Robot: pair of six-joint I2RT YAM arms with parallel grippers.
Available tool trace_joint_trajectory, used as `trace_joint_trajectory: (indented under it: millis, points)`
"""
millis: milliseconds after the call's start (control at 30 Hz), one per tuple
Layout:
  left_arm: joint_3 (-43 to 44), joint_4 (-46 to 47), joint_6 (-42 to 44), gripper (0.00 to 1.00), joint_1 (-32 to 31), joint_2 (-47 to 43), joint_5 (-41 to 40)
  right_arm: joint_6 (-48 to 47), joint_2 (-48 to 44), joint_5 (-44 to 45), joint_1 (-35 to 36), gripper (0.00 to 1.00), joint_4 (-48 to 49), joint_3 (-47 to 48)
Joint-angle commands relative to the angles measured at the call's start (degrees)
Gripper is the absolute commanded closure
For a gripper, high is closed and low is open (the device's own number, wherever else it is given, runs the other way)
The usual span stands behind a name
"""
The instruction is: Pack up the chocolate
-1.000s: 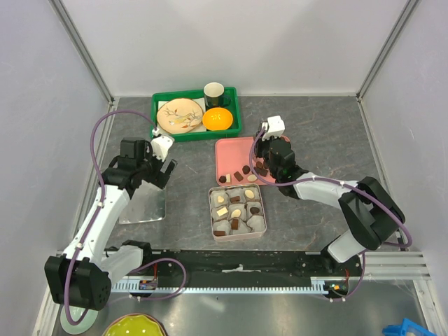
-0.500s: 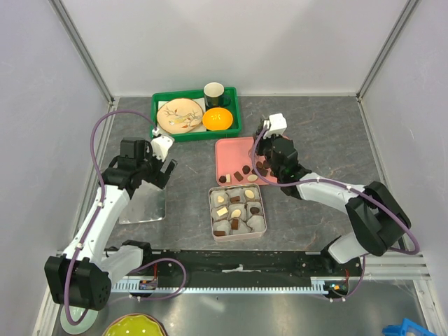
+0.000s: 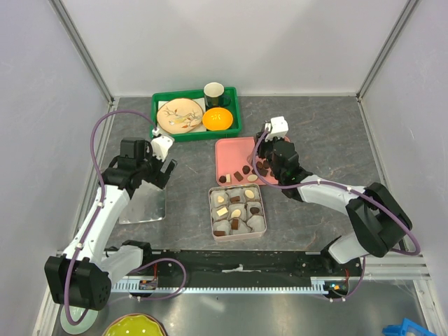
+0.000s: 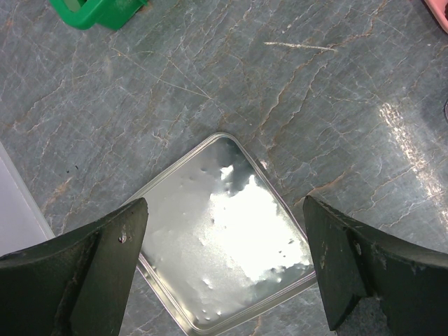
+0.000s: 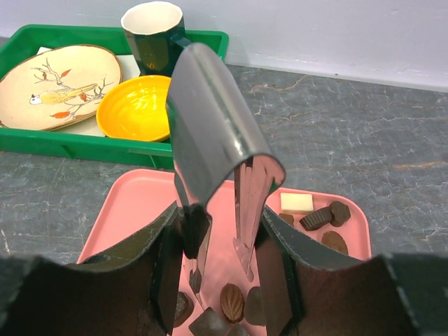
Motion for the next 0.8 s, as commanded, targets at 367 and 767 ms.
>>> trace_joint_trajectory:
  millis: [367,767]
  points:
    - [-0.47,1.58,2.03,0.01,0.12,-0.6,0.39,0.72,0.13,1.98,-2.33,0.55,3.29,0.5]
    - [-0.65,1.58,2.39,0.01,0.12,-1.13,-0.14,1.6,-0.92,0.13,-2.5,0.57,-0.31,-0.38]
